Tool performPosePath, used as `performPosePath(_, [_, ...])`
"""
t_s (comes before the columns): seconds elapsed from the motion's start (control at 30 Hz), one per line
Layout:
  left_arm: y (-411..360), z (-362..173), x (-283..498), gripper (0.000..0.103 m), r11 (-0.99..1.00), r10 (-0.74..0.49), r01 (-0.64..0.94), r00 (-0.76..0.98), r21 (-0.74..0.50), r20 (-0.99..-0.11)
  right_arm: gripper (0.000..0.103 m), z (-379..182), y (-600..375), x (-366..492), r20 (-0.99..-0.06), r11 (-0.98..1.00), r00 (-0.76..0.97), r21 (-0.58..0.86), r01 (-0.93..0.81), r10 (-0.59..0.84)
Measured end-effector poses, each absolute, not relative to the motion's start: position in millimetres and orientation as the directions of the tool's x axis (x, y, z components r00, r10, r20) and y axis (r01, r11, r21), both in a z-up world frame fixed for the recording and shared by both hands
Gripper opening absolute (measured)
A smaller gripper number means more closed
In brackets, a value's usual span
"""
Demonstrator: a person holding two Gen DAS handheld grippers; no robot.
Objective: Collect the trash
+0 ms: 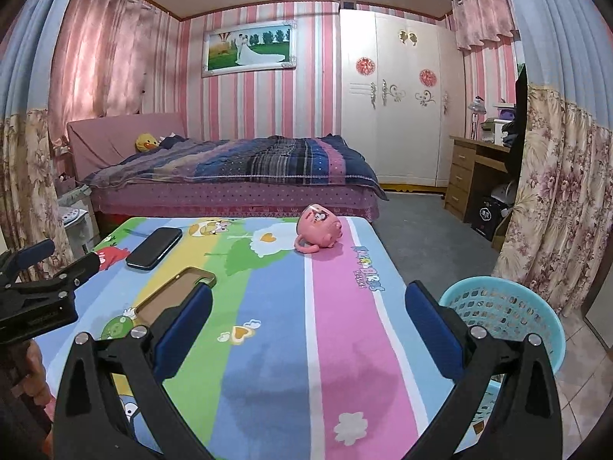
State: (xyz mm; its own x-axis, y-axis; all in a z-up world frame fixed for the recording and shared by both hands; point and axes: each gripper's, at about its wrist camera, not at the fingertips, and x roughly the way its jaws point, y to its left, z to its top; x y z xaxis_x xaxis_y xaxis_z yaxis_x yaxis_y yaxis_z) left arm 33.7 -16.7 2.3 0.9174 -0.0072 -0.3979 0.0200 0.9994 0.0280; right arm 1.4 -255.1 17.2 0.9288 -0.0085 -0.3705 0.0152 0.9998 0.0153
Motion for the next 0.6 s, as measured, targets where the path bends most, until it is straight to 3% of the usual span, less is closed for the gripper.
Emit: performPosePath(0.6, [-10,0,41,0.098,0.999,0.007,0.007,0.919,0.034,-0.393,0.098,15,-244,7,-0.369,1.0,0.929,0.006,0.027,-0.023])
